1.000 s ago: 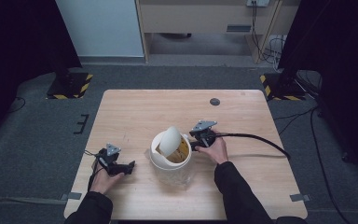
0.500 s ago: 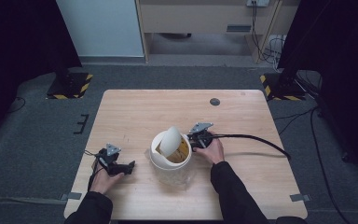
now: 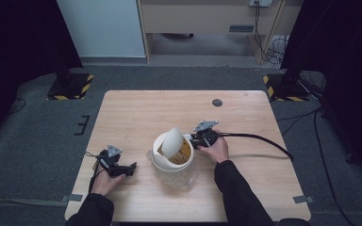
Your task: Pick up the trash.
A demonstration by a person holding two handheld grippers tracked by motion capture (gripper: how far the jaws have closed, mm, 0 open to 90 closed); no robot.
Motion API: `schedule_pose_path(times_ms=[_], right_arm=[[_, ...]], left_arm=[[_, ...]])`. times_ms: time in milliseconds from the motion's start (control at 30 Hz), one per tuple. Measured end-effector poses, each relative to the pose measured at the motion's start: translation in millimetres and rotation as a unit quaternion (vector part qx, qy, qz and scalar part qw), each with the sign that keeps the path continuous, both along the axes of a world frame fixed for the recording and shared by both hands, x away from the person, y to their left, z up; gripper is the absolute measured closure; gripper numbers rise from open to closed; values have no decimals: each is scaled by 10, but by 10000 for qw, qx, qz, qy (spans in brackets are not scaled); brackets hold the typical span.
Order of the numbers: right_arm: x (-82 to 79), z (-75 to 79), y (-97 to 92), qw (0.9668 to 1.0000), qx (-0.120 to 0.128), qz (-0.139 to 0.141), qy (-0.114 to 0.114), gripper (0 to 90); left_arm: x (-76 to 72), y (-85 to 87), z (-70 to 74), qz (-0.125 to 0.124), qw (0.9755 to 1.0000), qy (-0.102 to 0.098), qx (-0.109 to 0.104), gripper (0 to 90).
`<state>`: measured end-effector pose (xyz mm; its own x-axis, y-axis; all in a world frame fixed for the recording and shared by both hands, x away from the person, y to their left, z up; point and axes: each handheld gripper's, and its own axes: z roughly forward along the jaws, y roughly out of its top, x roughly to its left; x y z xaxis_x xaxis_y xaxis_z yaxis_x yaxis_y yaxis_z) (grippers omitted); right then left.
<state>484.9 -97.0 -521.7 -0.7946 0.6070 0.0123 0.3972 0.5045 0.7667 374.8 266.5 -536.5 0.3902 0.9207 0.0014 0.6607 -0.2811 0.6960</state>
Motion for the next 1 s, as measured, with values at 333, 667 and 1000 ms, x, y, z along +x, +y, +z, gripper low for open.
schedule_pose_path(times_ms=[333,667,1000], right_arm=[[-107,291,-316,9984,456,-192,-276,668],[-257,486,-690,9963,620,-366,-473,670],[-549,629,-925,9909,1042,-357,-768,674]], left_arm=[[-1,-2,0,5,10000,0,-3,0],[-2,-3,0,11,10000,1,-3,0],[-4,-4,0,15,10000,2,-2,0]])
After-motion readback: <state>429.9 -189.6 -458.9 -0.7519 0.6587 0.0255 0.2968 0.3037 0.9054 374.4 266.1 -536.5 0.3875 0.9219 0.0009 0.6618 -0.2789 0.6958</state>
